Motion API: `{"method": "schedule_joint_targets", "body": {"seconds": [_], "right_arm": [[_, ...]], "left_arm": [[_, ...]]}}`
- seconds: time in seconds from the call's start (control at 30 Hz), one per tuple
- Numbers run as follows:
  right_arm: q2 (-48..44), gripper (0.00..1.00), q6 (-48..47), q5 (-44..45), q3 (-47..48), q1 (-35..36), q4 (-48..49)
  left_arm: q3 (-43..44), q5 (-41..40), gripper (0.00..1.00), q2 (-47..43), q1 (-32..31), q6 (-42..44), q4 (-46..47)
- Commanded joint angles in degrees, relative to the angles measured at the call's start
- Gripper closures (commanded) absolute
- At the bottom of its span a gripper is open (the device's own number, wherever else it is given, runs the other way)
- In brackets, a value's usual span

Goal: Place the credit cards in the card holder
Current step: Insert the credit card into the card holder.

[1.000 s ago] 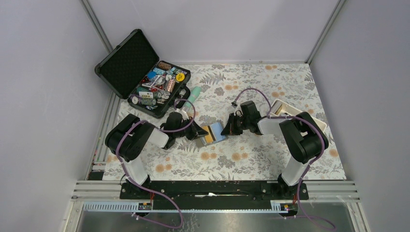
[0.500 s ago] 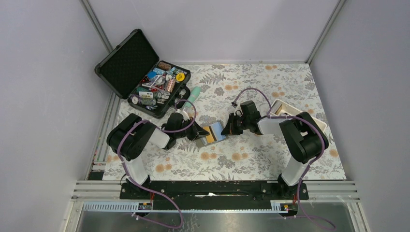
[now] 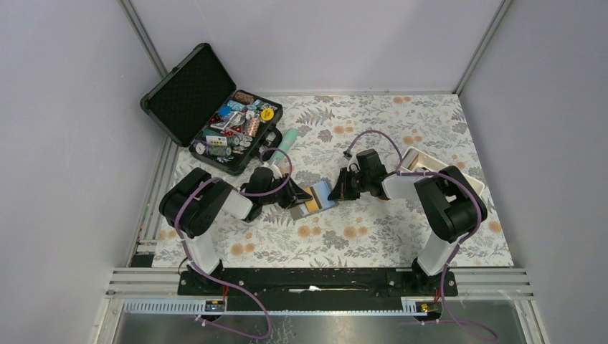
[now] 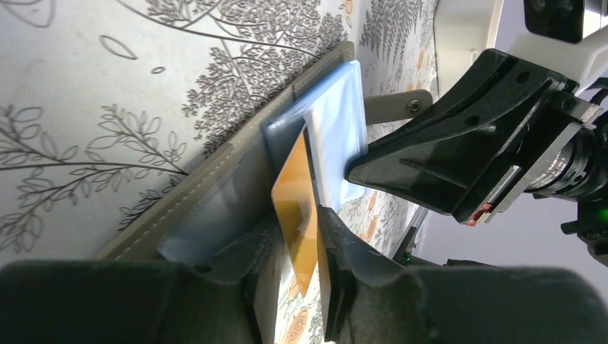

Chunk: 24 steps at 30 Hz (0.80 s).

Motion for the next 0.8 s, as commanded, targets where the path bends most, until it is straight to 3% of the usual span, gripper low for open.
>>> {"method": "schedule_joint_targets", "body": {"seconds": [0.0,0.3,0.77], "right_arm": [[-0.8,1.0,-1.3,3.9,1.2,0.1,-1.5],[-1.0,1.0,-1.6,4.2,1.2,0.1,-1.8],[-0.9,1.0,-1.6,4.1,1.2,0.0,-1.9]], "left_arm": [[0.9,-3.4,0.7,-2.0,-0.5,4.1,-6.6],[2.5,-6.7,0.58,-5.8,-0.6,7.9,-16.6],[3.7,-8.1,0.64,-6.2,-2.8,8.5,-20.2]]}}
